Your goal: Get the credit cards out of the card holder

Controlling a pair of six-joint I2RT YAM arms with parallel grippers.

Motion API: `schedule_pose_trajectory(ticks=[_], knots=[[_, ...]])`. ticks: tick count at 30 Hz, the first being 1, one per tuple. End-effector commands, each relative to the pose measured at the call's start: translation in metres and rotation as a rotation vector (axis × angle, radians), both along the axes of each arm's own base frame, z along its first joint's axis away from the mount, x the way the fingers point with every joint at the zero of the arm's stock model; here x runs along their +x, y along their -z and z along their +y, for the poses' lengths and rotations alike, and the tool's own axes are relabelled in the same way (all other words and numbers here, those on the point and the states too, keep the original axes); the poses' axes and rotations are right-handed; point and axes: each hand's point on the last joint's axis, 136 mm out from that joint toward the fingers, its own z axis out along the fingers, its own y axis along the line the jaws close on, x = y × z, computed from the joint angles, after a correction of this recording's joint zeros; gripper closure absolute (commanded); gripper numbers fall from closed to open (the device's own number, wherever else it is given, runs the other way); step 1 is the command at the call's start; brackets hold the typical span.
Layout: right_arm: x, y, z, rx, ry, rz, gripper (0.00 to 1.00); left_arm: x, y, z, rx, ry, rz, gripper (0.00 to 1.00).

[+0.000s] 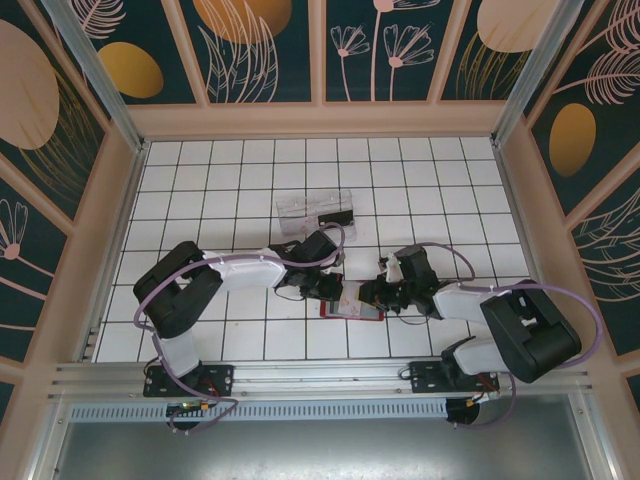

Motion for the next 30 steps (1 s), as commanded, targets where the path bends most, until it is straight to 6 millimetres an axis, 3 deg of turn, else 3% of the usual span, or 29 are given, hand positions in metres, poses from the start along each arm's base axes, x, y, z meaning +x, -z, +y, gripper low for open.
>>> schedule_pose_trajectory(ticks=[1, 19, 24, 27, 30], knots=[[-0.003, 0.002, -0.003, 0.005, 0.008, 0.004, 0.86, -0.008, 0.018, 0.015, 0.085, 0.013, 0.027, 1.00], [-0.010, -0.002, -0.032, -0.082, 0.060, 0.005, 0.91, -0.003, 0.014, 0.018, 0.112, 0.019, -0.007, 1.00], [-0.009, -0.014, -0.038, -0.103, 0.082, -0.011, 0.92, 0.001, 0.009, 0.018, 0.117, 0.015, -0.029, 1.00], [-0.004, -0.025, -0.042, -0.125, 0.097, -0.037, 0.92, 0.009, -0.004, 0.018, 0.116, 0.001, -0.073, 1.00], [0.004, -0.039, -0.046, -0.144, 0.112, -0.075, 0.93, 0.020, -0.028, 0.016, 0.100, -0.010, -0.144, 1.00]])
